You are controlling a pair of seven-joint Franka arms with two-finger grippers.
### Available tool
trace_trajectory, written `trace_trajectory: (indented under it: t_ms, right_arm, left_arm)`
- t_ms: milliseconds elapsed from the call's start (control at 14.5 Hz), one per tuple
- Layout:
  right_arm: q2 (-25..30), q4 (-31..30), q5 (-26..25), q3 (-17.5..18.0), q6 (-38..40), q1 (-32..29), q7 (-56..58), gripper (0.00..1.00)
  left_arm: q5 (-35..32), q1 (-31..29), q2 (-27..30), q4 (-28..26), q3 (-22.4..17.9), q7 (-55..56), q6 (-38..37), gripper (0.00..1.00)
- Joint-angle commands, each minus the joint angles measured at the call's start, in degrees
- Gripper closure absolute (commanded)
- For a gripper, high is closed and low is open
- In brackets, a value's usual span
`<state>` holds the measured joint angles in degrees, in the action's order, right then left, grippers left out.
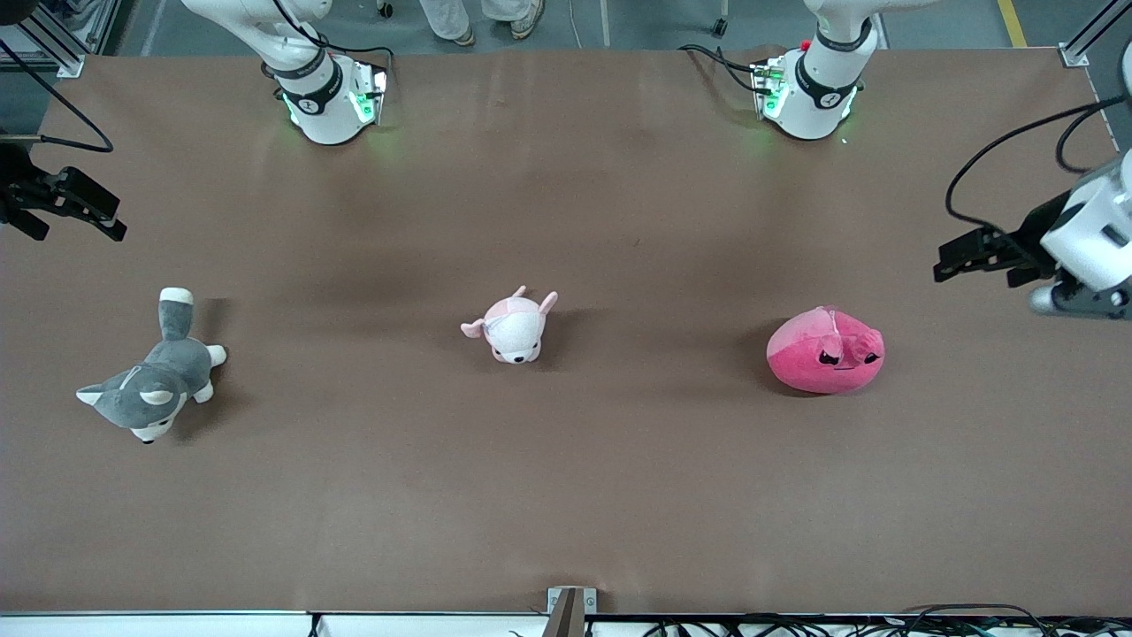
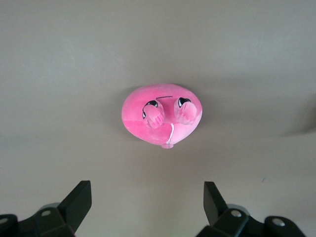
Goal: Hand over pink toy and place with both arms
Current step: 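Reach the left gripper to the pink plush and grasp its ears, then lift the pink plush with the left gripper toward the table middle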
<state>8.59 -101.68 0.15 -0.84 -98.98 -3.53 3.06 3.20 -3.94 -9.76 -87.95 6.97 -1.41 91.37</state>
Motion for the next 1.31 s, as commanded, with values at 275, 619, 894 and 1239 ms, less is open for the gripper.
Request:
trace_trajectory:
  t_ms: [275, 619, 894, 1239]
  right_arm:
    - [1.1, -1.3, -0.8, 0.0, 0.1, 0.3, 0.0, 0.0]
    - [0.9, -1.2, -0.9, 0.0, -0.1, 0.3, -0.1, 0.0]
    - [0.8, -0.5, -0.9, 0.0, -0.3, 0.1, -0.3, 0.0]
    - [0.7, -0.3, -0.9, 0.0, -0.3, 0.2, -0.3, 0.0]
  left_arm:
    - [-1.4, -0.9, -11.7, 0.9, 0.1, 0.4, 1.5, 0.0]
    - [-1.3, -1.1, -17.3, 0.8, -0.2, 0.8, 5.5, 0.0]
    - [-1.2, -0.9, -19.9, 0.7, -0.1, 2.2, 6.8, 0.12]
    - [-1.1, -0.1, -20.3, 0.6, 0.1, 6.2, 6.9, 0.46]
